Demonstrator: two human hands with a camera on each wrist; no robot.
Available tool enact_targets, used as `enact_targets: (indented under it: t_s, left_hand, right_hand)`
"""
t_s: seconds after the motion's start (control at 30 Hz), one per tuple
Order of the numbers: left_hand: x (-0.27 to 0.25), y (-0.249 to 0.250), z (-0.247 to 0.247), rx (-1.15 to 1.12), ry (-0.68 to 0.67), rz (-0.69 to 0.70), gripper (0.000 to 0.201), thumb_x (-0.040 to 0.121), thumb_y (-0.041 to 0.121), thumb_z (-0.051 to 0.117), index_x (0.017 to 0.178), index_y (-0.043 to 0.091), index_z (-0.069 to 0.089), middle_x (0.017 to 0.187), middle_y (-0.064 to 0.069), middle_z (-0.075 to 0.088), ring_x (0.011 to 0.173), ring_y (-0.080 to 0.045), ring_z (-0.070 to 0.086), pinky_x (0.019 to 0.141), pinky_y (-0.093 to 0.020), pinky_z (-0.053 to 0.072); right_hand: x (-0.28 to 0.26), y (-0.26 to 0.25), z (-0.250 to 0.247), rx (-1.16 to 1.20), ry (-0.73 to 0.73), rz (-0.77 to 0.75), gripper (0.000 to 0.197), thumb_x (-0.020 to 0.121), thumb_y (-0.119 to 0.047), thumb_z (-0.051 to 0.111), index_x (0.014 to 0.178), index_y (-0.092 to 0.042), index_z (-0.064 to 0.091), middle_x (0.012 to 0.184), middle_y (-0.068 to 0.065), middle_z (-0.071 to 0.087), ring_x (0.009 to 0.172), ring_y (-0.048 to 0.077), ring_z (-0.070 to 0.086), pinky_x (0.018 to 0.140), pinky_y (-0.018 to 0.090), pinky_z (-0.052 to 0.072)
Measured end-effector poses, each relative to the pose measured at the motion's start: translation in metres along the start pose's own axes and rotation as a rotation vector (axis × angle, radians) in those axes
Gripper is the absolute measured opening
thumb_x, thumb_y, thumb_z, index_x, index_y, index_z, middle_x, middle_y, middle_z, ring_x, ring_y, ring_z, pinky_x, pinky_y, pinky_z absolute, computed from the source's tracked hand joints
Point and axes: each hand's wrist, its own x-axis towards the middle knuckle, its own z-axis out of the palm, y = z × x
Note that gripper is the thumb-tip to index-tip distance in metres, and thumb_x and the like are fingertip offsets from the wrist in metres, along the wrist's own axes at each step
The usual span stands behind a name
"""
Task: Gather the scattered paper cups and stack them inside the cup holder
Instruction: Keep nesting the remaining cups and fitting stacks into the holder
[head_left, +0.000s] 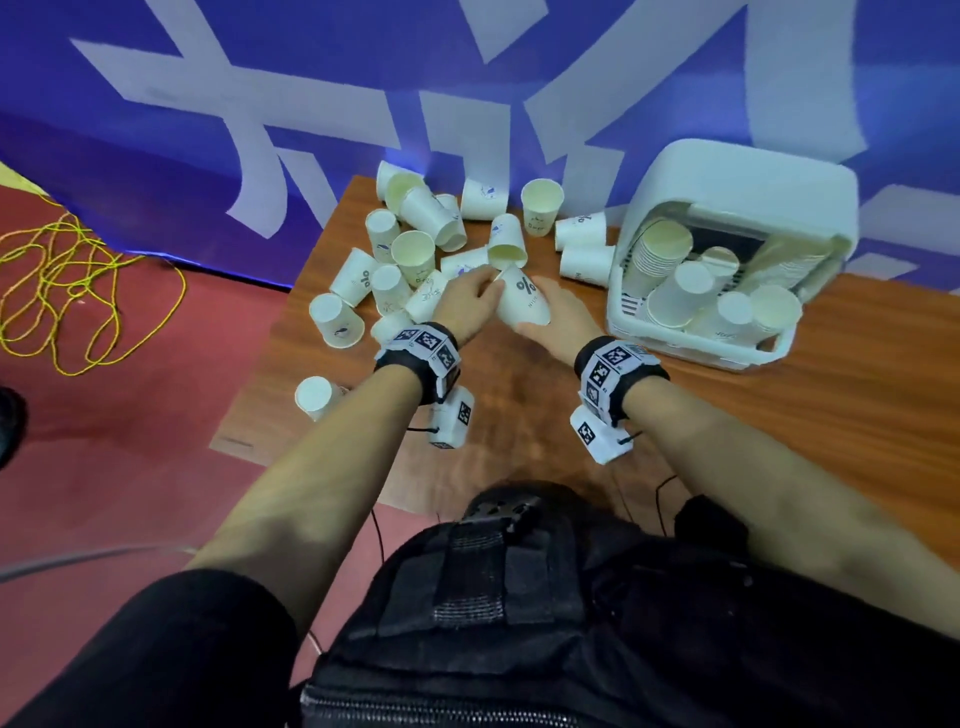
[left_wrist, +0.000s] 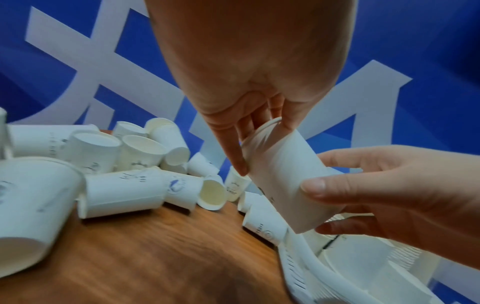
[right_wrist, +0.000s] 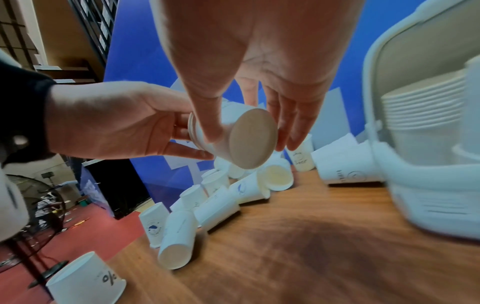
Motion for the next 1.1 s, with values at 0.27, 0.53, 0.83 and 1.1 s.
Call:
enact_targets:
  t_s: [0.27,0.53,0.83,1.1]
  left_hand:
    - [0.014,0.066,0.067,-0.002,-0.077,0.139,0.022,0.094,0.019,0.056,0.110,0.011,0.067,0.107,-0.004,0.068,0.097,-0.017,0.059,0.090,-0.031,0.046]
    - [0.032,0.107,0.107,0.004,-0.023,0.208,0.016,0.089,0.015,0.062,0.102,0.010,0.071,0.099,-0.003,0.070,0.089,-0.013,0.059,0.087,-0.029,0.047]
    - [0.053,0.130,0.136,0.231,0.087,0.449,0.012,0.087,0.010,0.062,0.095,0.006,0.070,0.104,-0.007,0.067,0.110,-0.025,0.052,0.086,-0.015,0.027]
    - [0.063,0.120,0.151,0.379,0.071,0.593,0.009,0.079,-0.001,0.060,0.079,0.004,0.067,0.088,-0.008,0.068,0.116,-0.029,0.052,0.090,-0.031,0.041]
  right_hand:
    - [-0.025,0.065,-0.071,-0.019,0.164,0.041,0.086,0.072,-0.036,0.072,0.145,-0.019,0.029,0.137,0.010,0.047,0.124,0.026,0.047,0.103,0.045,0.040]
    - [-0.030,0.101,-0.116,-0.088,0.222,0.035,0.079,0.082,-0.029,0.065,0.147,-0.023,0.022,0.131,0.014,0.047,0.115,0.031,0.050,0.094,0.042,0.044]
    - [-0.024,0.122,-0.159,-0.052,0.288,-0.178,0.075,0.094,-0.025,0.051,0.150,-0.036,0.002,0.133,0.015,0.052,0.112,0.029,0.057,0.089,0.042,0.048]
    - [-0.019,0.142,-0.156,-0.116,0.334,-0.253,0.029,0.094,-0.010,0.049,0.120,-0.009,0.061,0.126,0.008,0.057,0.116,0.024,0.051,0.094,0.034,0.040]
